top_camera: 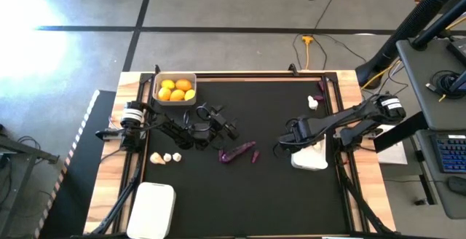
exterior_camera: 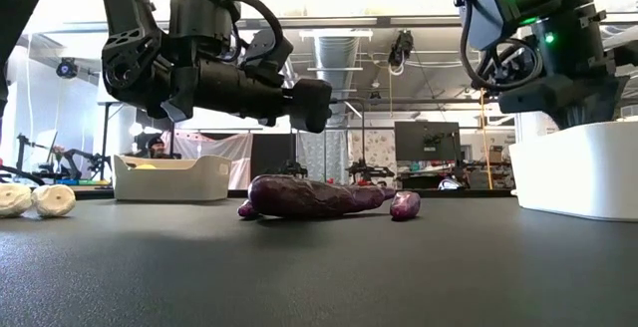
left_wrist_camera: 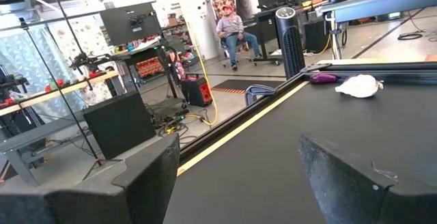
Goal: Sort produce into baskets
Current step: Put the top right garlic into the middle right white bin
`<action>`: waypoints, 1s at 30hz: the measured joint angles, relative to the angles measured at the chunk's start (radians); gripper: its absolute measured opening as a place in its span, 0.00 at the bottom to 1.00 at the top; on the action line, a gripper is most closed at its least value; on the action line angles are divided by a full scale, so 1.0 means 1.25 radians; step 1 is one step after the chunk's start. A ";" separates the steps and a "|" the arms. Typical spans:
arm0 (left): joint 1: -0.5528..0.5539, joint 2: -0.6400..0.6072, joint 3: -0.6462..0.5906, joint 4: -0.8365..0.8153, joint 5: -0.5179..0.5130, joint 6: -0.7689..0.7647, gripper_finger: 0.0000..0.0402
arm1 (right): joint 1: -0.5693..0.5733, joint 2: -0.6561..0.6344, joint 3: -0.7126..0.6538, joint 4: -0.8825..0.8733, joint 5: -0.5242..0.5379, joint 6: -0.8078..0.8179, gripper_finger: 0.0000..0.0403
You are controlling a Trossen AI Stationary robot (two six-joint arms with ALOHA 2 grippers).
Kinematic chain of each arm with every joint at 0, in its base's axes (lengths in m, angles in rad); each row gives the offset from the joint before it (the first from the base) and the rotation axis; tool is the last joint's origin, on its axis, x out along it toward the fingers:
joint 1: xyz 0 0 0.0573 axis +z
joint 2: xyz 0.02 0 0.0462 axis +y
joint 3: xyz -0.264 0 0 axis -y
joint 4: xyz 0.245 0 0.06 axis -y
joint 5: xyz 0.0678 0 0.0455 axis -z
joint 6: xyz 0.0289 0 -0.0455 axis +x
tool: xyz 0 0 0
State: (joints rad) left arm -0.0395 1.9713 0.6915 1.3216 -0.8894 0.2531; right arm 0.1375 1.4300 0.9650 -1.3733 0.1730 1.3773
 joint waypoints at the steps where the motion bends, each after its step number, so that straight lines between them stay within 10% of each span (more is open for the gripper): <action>1: 0.000 0.000 0.000 0.000 0.000 0.000 0.70 | 0.000 0.000 0.008 -0.004 0.001 0.000 0.36; 15: -0.002 0.000 0.000 0.000 0.001 0.000 0.70 | -0.196 -0.002 0.254 -0.050 0.093 -0.077 0.49; 30: -0.002 0.000 0.000 -0.009 0.001 0.000 0.70 | -0.630 -0.002 0.046 0.128 0.063 -0.272 0.49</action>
State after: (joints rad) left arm -0.0425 1.9714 0.6918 1.3108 -0.8882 0.2531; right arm -0.6504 1.4273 1.0221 -1.2134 0.2523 1.0370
